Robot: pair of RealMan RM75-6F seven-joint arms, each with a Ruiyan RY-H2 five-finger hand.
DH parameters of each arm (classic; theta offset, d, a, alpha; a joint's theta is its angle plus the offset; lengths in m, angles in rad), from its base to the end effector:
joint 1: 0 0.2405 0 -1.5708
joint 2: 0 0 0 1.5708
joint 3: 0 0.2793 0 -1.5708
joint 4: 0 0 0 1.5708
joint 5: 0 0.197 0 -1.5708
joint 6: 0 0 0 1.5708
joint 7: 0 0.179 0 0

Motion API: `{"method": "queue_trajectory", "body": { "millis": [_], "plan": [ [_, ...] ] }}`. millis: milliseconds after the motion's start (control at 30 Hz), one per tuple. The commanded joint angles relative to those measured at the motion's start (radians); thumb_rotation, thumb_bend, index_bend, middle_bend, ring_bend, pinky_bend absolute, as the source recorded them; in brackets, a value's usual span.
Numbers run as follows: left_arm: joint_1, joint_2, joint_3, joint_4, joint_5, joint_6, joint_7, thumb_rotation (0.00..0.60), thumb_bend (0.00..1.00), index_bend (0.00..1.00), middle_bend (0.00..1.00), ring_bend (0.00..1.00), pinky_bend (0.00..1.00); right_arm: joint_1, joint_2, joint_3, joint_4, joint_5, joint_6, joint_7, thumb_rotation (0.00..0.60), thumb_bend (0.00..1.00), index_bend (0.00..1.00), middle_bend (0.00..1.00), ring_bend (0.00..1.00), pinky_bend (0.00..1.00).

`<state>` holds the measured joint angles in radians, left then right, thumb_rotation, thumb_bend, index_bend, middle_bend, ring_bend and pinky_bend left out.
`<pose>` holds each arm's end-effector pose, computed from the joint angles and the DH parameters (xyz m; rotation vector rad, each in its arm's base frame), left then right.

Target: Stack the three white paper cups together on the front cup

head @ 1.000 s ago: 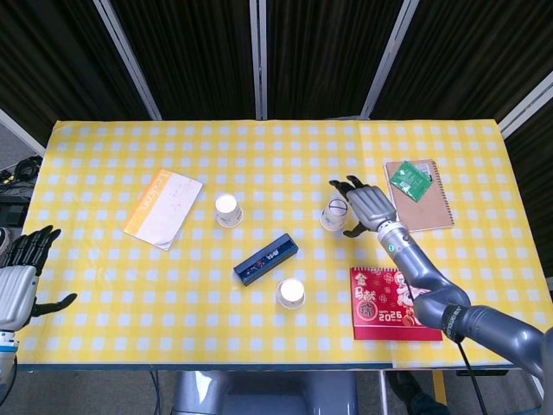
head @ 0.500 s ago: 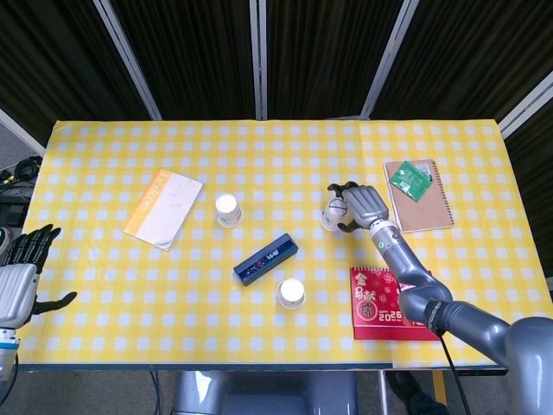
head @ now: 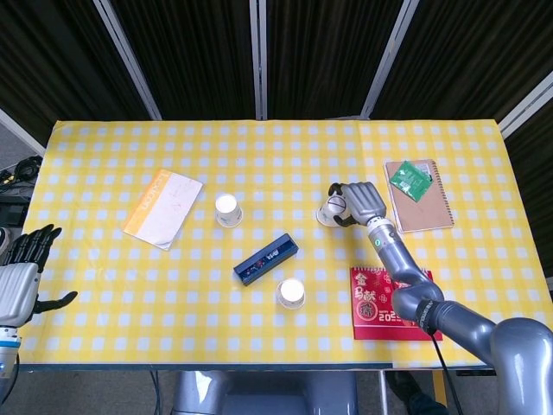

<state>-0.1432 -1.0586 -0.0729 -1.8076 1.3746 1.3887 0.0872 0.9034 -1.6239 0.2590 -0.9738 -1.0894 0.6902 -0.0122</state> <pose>-0.3020 0.2345 0.1774 -1.3683 -1.0219 -0.8863 -0.1825 -0.4918 0.0004 1.7391 -1.0463 0.8713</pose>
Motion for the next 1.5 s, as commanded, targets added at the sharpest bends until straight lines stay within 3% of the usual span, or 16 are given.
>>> {"method": "queue_trajectory", "body": {
  "millis": [33,133,233,467,600,767,1033,1500],
  "plan": [
    [0.002,0.004,0.002,-0.003,0.007,0.003,-0.006,0.600,0.00,0.00,0.00,0.00,0.00,-0.014,0.026,0.002,-0.041,-0.027,0.034,0.017,0.600,0.23,0.37,0.47,0.44,0.44],
    [0.004,0.009,0.006,-0.008,0.018,0.007,-0.014,0.600,0.00,0.00,0.00,0.00,0.00,-0.031,0.069,0.003,-0.112,-0.066,0.080,0.033,0.600,0.23,0.38,0.47,0.44,0.44],
    [0.007,0.016,0.013,-0.014,0.033,0.009,-0.028,0.600,0.00,0.00,0.00,0.00,0.00,-0.065,0.152,-0.002,-0.255,-0.140,0.159,0.062,0.600,0.23,0.38,0.47,0.44,0.44],
    [0.011,0.027,0.024,-0.021,0.063,0.016,-0.050,0.600,0.00,0.00,0.00,0.00,0.00,-0.128,0.356,-0.048,-0.581,-0.313,0.260,0.090,0.600,0.23,0.40,0.49,0.44,0.44],
    [0.011,0.032,0.030,-0.031,0.073,0.015,-0.050,0.600,0.00,0.00,0.00,0.00,0.00,-0.140,0.416,-0.076,-0.685,-0.406,0.284,0.163,0.600,0.23,0.40,0.49,0.44,0.44],
    [0.013,0.035,0.035,-0.040,0.083,0.019,-0.047,0.600,0.00,0.00,0.00,0.00,0.00,-0.138,0.447,-0.107,-0.759,-0.476,0.288,0.136,0.600,0.29,0.40,0.49,0.44,0.44],
    [0.016,0.050,0.036,-0.044,0.081,0.017,-0.069,0.600,0.00,0.00,0.00,0.00,0.00,-0.125,0.428,-0.129,-0.820,-0.470,0.254,0.016,0.600,0.29,0.40,0.48,0.44,0.44],
    [0.012,0.063,0.044,-0.044,0.086,0.003,-0.085,0.600,0.00,0.00,0.00,0.00,0.00,-0.124,0.386,-0.153,-0.834,-0.443,0.235,-0.135,0.600,0.29,0.39,0.48,0.44,0.44]
  ]
}}
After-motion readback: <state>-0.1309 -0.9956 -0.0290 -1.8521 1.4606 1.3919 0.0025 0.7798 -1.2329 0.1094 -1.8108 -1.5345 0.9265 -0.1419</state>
